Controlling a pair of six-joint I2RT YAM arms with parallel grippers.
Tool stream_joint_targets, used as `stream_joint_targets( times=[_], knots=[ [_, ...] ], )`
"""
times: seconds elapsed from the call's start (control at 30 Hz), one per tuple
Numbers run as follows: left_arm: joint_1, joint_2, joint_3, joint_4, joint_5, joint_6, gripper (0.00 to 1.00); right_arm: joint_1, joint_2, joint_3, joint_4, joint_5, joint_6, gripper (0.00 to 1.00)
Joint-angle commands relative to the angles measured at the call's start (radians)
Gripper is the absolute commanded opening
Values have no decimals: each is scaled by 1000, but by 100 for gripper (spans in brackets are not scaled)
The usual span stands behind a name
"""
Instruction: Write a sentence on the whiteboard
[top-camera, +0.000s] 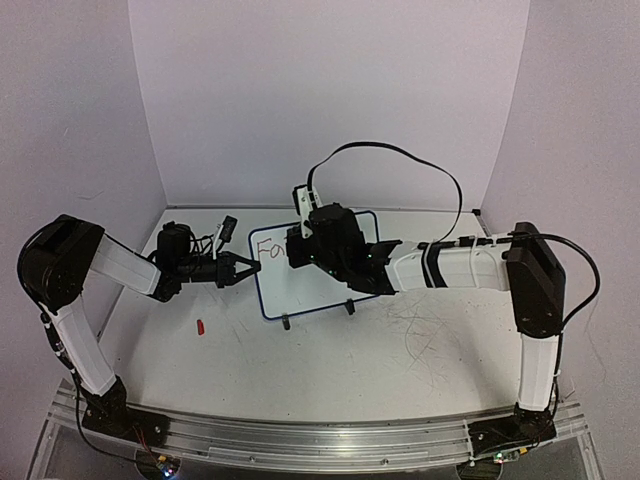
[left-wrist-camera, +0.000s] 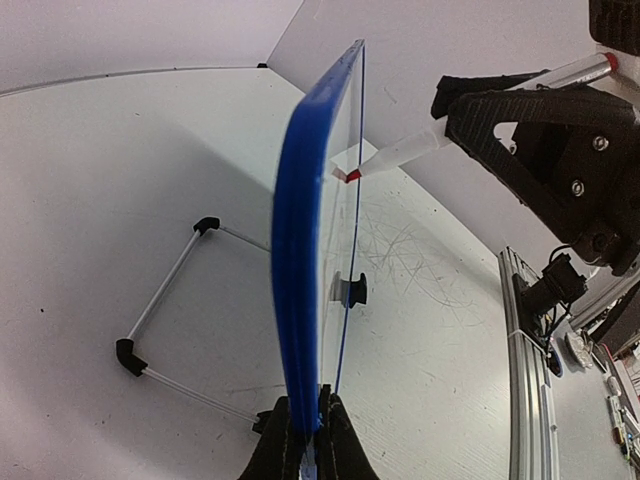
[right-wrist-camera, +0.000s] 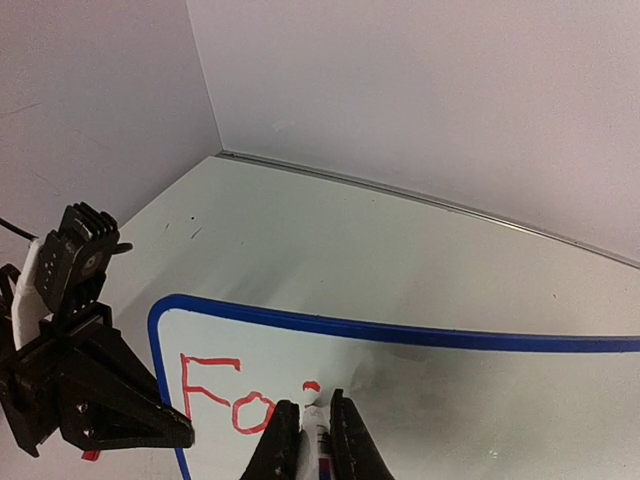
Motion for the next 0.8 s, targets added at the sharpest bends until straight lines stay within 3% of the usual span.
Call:
stream_joint_targets(
  times=[0.0, 0.77],
  knots=[
    [-8, -16, 23, -48, -36, 48, 0, -4, 8, 18, -19, 19, 16, 0],
    [-13, -17, 24, -52, -36, 49, 0, -1, -12, -55, -35, 5, 63, 0]
  ],
)
